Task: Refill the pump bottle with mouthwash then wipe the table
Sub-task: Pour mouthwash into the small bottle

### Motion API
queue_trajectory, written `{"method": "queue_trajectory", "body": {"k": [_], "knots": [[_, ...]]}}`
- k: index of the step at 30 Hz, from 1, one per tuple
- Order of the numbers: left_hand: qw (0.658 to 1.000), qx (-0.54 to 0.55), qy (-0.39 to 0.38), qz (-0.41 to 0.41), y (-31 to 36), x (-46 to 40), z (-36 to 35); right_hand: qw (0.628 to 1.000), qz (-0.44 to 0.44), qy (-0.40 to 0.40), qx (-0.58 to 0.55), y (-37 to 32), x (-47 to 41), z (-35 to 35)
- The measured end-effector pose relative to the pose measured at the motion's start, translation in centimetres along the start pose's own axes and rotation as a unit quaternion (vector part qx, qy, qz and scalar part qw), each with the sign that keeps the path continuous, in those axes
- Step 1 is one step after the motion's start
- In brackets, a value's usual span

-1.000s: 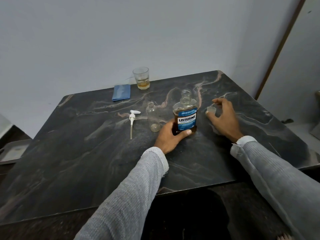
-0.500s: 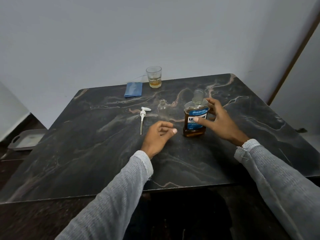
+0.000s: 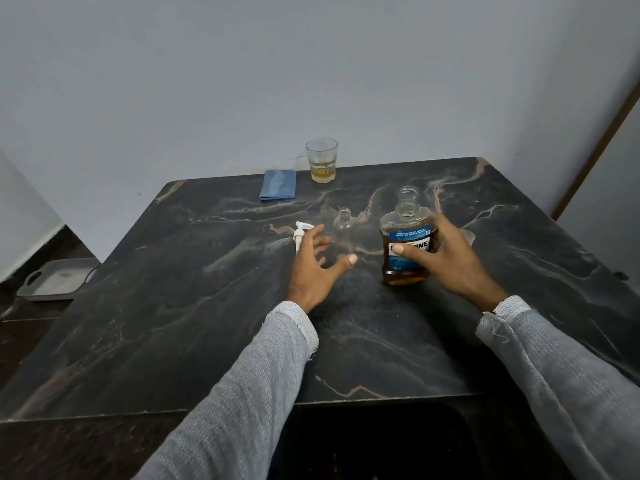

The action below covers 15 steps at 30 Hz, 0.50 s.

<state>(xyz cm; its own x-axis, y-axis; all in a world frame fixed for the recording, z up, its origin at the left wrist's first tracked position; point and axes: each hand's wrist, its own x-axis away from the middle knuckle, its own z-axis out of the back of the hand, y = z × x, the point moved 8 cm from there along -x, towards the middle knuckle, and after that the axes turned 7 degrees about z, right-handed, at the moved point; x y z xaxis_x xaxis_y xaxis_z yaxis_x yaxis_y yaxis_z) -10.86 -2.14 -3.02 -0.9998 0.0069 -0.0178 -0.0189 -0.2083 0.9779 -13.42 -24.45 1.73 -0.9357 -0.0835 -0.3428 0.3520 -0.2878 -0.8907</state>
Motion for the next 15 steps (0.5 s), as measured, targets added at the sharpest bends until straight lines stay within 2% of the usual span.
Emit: {"method": "queue_trajectory", "body": {"k": [7,15], "knots": [[0.999,0.006,-0.04,0.004,-1.5,-1.7,-0.9,0.993,0.045,-0.017,0.109,-2.7,-2.3,0.5],[0.999,-0.008,-0.019,-0.024,-1.9,-2.0,-0.9,0.97,0.066,-0.048,0.229,-3.2,-4.1,0.1]]}}
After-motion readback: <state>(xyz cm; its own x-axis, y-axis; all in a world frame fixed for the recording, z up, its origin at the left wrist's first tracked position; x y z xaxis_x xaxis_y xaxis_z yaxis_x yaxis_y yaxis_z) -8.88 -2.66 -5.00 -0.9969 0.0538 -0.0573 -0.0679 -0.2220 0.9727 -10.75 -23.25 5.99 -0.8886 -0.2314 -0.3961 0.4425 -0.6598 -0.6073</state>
